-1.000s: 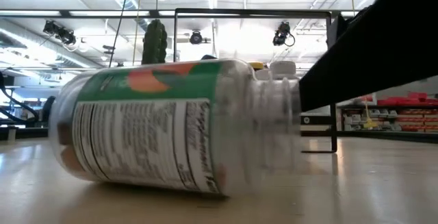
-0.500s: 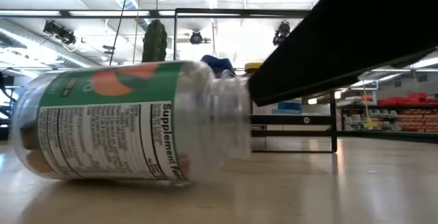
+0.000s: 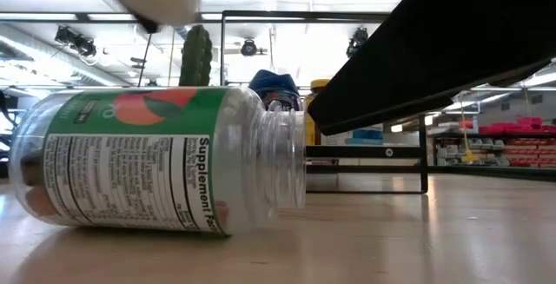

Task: Pick and place medicine bottles onto shelf by color
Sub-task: Close the lid of the green medicine bottle

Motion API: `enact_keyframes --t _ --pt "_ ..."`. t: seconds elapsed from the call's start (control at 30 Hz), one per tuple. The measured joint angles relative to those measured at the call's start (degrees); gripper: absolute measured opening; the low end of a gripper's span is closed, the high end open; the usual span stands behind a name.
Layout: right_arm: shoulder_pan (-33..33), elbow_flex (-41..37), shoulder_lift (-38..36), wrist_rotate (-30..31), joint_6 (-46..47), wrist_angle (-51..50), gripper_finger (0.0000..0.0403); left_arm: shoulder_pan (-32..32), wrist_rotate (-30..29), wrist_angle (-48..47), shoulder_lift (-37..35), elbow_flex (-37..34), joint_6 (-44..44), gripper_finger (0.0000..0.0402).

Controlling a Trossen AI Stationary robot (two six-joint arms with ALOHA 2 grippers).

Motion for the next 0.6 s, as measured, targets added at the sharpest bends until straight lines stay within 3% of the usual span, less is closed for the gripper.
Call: enact_keyframes --t 0.33,0.6 --pt "-0.16 0.00 0.00 -0.02 -0.01 0.20 0.0217 -4.84 -1.36 -9.03 0.35 -2.62 -3.55 0.0244" --pt "-0.59 0.00 0.00 -0.90 -0.43 0.43 0.0217 -6.60 0.61 2.79 0.52 -12.90 -9.18 0.0241"
